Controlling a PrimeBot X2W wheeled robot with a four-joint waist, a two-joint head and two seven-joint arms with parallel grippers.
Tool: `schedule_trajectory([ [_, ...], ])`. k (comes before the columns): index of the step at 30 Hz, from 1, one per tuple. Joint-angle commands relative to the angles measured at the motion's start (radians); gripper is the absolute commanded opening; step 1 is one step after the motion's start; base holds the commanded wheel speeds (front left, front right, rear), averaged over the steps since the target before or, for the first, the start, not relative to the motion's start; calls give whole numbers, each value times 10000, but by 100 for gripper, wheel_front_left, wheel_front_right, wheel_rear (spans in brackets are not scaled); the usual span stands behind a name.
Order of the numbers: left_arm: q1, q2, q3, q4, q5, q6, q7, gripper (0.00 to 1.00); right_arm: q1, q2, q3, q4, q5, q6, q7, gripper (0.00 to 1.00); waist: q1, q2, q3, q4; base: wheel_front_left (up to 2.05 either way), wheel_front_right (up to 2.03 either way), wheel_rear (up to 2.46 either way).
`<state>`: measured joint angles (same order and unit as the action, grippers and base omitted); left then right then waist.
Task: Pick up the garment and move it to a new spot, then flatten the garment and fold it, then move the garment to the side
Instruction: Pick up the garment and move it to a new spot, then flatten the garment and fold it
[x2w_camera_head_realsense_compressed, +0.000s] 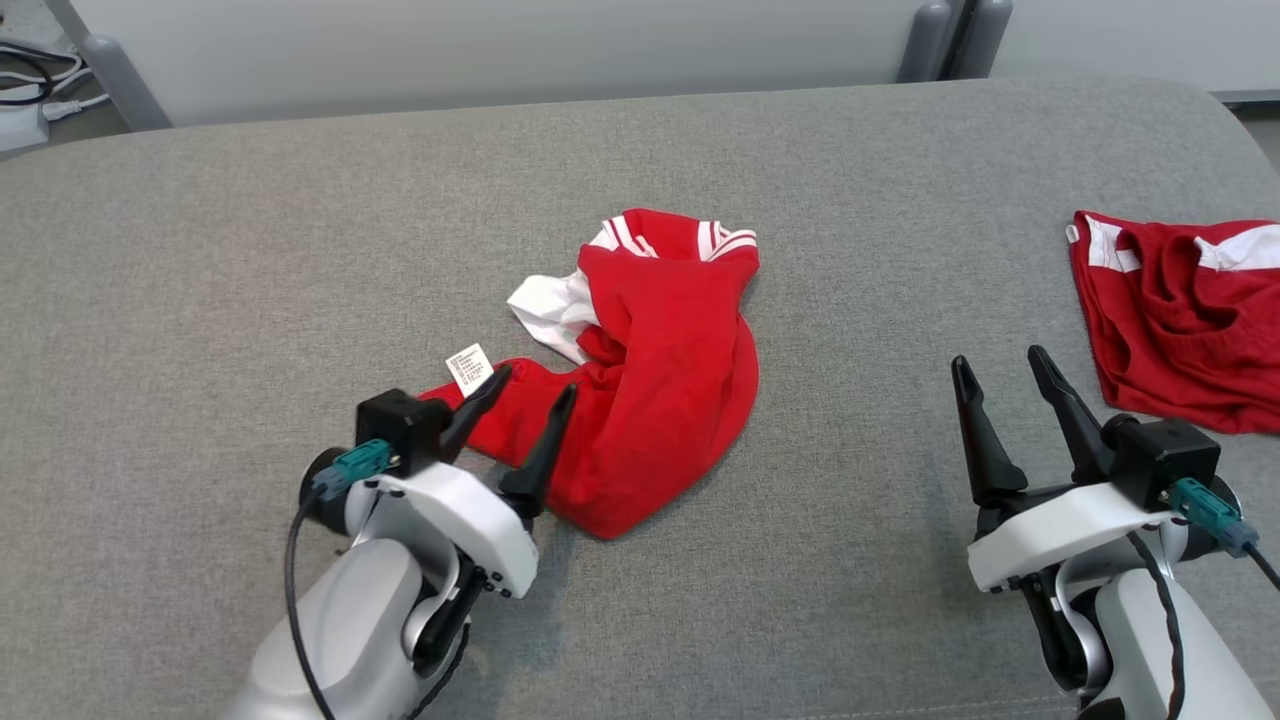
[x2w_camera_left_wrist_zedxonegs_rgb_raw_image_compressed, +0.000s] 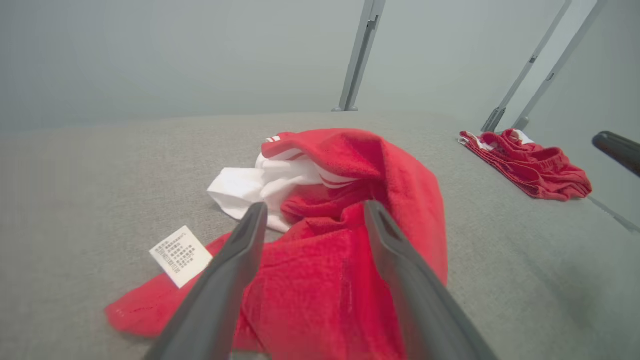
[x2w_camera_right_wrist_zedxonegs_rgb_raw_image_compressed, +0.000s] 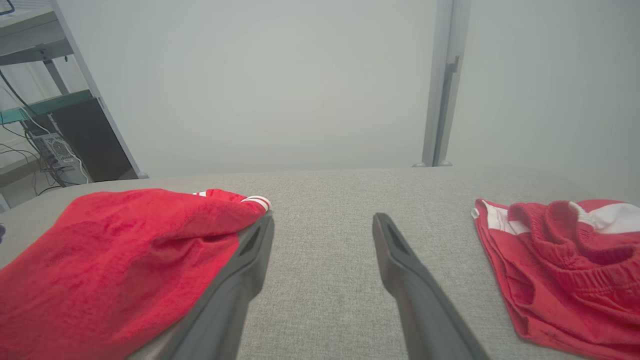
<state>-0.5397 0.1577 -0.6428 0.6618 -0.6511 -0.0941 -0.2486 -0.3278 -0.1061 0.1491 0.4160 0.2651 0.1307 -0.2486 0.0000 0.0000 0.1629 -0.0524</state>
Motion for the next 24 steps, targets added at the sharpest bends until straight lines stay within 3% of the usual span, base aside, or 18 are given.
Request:
schedule_trajectory([
  [1,17,305,521,-199,151,125,-130,100,-1,-85,294,-267,84,0,-132,100,0,0,1,21,0,0,0],
  [9,392,262,1093,674,295,165,-131,100,-236,-184,596,-437,89,0,-132,100,0,0,137,46,0,0,0],
  [24,-1142,-369,1257,2544,-10,-241,-109,100,-390,-134,740,-488,127,0,-132,100,0,0,682,-342,0,0,0],
])
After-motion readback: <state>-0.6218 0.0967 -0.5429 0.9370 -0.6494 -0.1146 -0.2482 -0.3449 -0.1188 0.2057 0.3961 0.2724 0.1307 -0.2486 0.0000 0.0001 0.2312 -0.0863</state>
